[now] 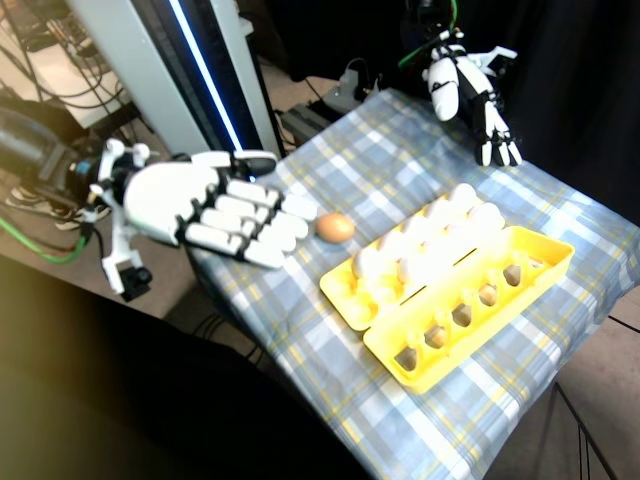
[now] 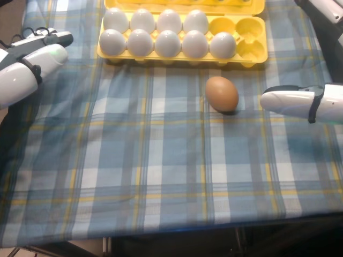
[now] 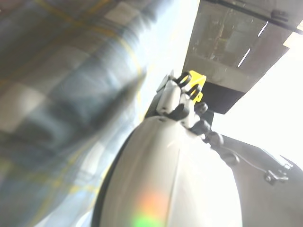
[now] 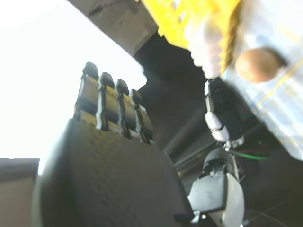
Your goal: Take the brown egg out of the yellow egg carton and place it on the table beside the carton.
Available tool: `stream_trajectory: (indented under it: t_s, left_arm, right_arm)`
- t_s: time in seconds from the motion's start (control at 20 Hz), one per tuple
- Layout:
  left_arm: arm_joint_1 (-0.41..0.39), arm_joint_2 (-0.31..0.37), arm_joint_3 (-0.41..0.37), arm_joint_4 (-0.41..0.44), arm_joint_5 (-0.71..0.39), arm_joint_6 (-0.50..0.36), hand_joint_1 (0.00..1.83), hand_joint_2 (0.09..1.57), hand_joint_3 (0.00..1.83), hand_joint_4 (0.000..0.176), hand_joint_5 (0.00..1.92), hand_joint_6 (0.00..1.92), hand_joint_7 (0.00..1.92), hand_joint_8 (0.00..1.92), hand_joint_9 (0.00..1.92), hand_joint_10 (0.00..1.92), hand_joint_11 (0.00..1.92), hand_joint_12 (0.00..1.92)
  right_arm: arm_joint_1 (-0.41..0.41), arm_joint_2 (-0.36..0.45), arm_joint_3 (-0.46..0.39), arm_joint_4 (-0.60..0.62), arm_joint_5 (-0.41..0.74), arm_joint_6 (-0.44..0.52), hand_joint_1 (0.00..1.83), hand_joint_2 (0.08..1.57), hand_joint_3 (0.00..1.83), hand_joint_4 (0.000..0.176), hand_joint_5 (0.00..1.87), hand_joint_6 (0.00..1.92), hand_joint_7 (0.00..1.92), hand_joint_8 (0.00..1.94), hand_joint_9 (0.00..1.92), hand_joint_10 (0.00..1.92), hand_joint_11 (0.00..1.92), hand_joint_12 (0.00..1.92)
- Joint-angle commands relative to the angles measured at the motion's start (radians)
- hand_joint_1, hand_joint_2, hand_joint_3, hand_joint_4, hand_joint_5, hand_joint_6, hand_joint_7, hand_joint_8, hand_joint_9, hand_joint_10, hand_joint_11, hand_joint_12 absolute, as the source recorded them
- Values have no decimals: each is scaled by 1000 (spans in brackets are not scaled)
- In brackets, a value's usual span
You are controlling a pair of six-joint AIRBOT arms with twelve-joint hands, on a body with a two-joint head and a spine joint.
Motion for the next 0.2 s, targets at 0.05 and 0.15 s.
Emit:
stream_trajectory:
  t_s: [0.05, 0.15]
  left_arm:
    - [-11, 6, 2, 24, -124, -4, 96, 1283, 3, 17, 480, 0, 214, 1, 13, 0, 0, 0]
    - [-11, 6, 0, 25, -130, -4, 95, 1279, 0, 21, 477, 0, 214, 1, 15, 1, 0, 0]
  right_arm:
    - [11, -2, 2, -19, 122, 3, 0, 825, 0, 0, 0, 0, 0, 0, 0, 0, 0, 0]
    - [11, -6, 6, -18, 122, 3, 0, 821, 0, 0, 0, 0, 0, 0, 0, 0, 0, 0]
